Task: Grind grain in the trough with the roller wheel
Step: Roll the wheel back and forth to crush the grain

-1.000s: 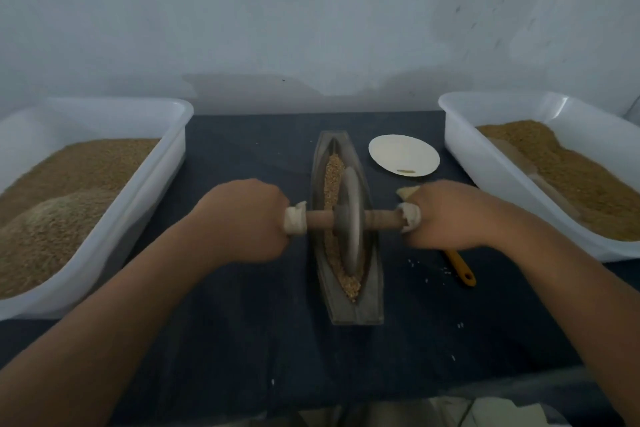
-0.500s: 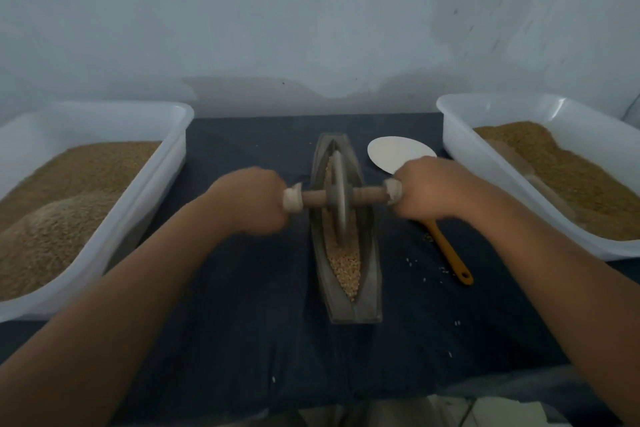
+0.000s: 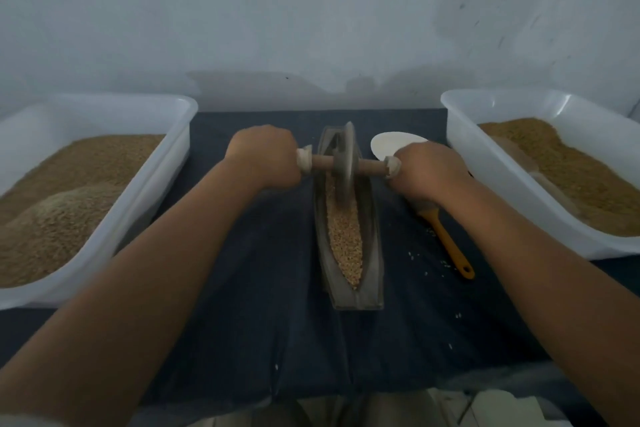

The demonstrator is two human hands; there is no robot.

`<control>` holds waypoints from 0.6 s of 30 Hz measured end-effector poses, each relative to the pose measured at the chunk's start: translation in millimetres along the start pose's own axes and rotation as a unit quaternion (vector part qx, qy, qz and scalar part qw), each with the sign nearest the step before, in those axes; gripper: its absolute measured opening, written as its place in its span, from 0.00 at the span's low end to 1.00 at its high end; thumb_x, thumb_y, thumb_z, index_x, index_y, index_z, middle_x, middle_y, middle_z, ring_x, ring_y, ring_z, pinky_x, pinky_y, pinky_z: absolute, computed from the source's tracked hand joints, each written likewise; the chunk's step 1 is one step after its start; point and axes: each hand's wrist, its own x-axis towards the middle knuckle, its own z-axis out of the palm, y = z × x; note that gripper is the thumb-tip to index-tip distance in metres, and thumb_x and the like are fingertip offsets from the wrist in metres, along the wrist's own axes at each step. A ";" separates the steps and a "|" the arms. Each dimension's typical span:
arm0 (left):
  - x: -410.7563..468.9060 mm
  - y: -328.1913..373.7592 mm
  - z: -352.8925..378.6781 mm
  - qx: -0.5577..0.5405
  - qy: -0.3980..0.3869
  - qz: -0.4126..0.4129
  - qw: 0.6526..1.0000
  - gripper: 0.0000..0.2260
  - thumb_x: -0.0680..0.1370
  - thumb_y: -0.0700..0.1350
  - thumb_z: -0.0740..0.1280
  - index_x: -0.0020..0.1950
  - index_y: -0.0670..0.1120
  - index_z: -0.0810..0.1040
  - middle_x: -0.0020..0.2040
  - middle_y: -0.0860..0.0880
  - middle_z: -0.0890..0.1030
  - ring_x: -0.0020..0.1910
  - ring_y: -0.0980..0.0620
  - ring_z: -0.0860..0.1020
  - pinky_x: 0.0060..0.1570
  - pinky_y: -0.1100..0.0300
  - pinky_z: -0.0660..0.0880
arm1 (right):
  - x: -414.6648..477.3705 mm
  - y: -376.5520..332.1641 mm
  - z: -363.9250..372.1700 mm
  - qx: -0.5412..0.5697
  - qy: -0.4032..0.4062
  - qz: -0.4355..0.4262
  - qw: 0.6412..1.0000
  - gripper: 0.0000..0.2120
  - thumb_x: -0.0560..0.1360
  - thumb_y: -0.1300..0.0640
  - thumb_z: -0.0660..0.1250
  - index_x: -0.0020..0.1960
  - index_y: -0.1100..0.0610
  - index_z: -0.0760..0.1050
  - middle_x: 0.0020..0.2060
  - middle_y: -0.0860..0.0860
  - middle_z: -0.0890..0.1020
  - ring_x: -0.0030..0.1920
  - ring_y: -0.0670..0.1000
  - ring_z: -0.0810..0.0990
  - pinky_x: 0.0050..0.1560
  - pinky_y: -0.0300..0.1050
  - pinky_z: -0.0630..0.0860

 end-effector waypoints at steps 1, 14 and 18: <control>-11.7 -0.4 -0.7 -0.009 -0.027 0.015 0.999 0.14 0.73 0.58 0.69 0.36 0.49 0.72 0.37 0.51 0.79 0.37 0.46 0.78 0.43 0.52 0.81 | -8.8 2.5 -3.1 0.007 -0.042 -0.007 0.999 0.10 0.74 0.46 0.66 0.36 0.49 0.74 0.33 0.47 0.78 0.35 0.48 0.76 0.37 0.48 0.75; -3.4 -5.2 9.8 -0.017 -0.012 -0.031 0.999 0.14 0.73 0.59 0.68 0.37 0.49 0.74 0.38 0.51 0.79 0.37 0.46 0.78 0.40 0.54 0.76 | -6.3 -1.6 2.1 -0.004 0.113 -0.026 0.993 0.11 0.73 0.51 0.68 0.34 0.50 0.74 0.29 0.48 0.77 0.30 0.52 0.77 0.34 0.49 0.79; -3.9 2.8 2.7 -0.013 -0.001 -0.019 1.000 0.15 0.74 0.60 0.68 0.37 0.50 0.73 0.37 0.51 0.77 0.37 0.45 0.78 0.41 0.53 0.76 | 5.2 -0.2 -5.3 -0.014 0.021 -0.001 1.000 0.12 0.75 0.46 0.66 0.35 0.49 0.75 0.32 0.47 0.79 0.33 0.50 0.78 0.38 0.50 0.81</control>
